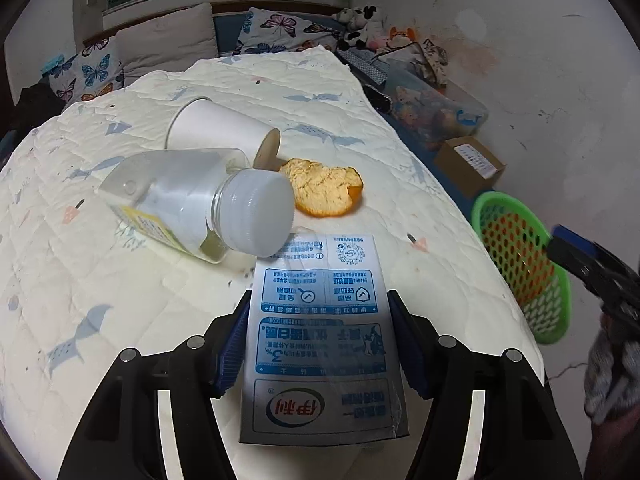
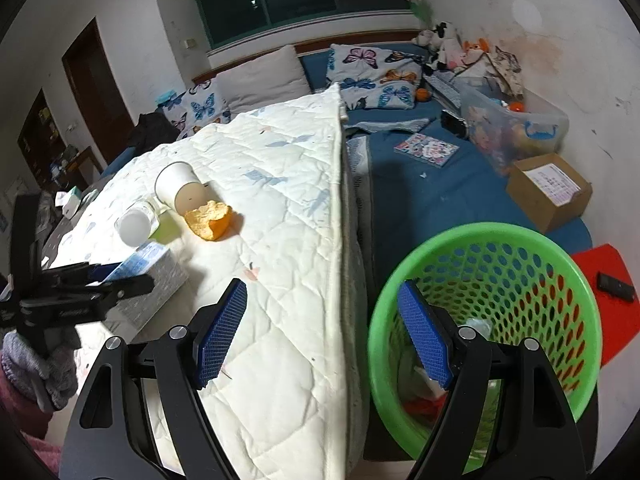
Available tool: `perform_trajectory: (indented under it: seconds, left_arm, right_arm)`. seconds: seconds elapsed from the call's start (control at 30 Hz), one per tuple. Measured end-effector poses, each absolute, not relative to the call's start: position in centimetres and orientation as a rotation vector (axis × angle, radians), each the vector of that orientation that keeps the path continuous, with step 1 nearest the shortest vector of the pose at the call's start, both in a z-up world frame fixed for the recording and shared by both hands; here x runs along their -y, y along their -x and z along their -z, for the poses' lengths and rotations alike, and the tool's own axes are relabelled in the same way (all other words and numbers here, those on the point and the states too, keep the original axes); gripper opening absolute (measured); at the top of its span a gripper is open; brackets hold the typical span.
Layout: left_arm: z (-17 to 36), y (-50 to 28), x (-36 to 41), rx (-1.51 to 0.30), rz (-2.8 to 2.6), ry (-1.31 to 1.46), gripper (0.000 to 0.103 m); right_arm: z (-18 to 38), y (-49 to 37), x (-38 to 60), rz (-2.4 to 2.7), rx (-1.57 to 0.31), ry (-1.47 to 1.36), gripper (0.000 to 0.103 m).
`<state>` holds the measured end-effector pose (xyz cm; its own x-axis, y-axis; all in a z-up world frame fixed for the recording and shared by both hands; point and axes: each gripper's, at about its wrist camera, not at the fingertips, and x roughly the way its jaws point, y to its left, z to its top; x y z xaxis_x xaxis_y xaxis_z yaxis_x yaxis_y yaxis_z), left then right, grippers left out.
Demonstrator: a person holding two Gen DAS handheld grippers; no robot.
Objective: Collect trash
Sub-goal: 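Grasp the orange bread piece with the right gripper while the left gripper holds the carton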
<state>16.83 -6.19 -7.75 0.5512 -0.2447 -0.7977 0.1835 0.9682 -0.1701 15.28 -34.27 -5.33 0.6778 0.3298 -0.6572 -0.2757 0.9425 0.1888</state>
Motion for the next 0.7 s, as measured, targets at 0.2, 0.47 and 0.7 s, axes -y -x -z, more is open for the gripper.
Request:
perform_trajectory:
  seconds: [0.2, 0.47, 0.7]
  left_arm:
    - [7.1, -14.4, 5.5, -0.948, 0.291, 0.073, 0.062]
    - [6.3, -11.8, 5.3, -0.924, 0.329, 0.053, 0.062]
    - [5.6, -11.0, 3.9, -0.903, 0.303, 0.065, 0.062]
  right_arm:
    - [5.3, -16.6, 32.0, -0.389, -0.761, -0.05, 0.078]
    - [5.5, -19.4, 27.8, -0.486, -0.781, -0.023, 0.067]
    - [6.7, -22.4, 23.8, -0.551, -0.825, -0.014, 0.06]
